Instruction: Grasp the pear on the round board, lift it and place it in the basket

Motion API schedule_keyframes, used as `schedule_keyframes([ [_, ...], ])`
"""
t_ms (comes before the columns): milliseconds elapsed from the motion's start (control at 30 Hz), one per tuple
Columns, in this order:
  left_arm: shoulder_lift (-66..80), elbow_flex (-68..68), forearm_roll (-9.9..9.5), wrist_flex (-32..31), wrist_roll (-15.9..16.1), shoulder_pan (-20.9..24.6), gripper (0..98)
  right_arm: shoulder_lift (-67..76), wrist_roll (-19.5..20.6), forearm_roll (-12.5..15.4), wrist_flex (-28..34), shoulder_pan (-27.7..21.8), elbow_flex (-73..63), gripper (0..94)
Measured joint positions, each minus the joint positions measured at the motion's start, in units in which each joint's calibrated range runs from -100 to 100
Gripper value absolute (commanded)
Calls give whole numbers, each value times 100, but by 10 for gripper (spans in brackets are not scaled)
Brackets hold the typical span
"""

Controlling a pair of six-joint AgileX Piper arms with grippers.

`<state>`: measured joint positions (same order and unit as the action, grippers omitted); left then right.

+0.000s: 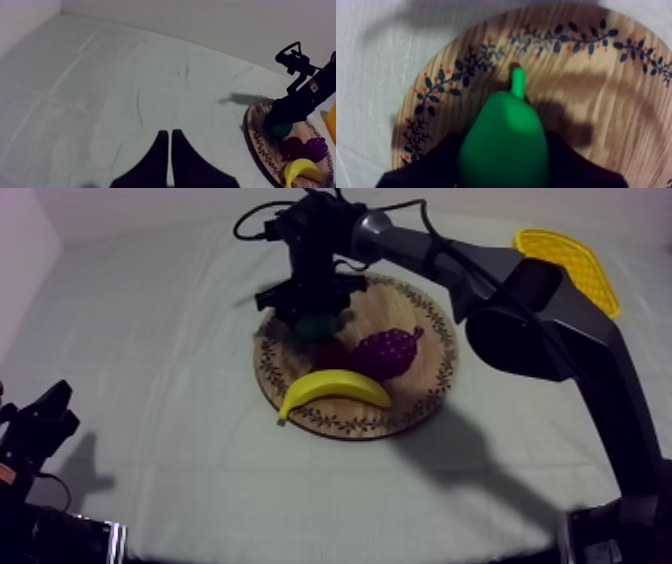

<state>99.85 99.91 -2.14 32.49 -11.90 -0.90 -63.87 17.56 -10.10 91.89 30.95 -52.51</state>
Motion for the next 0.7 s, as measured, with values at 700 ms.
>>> schedule_keyframes([
  [700,0,0,0,0,0,0,1,3214,-252,-181,-75,-434,2093,335],
])
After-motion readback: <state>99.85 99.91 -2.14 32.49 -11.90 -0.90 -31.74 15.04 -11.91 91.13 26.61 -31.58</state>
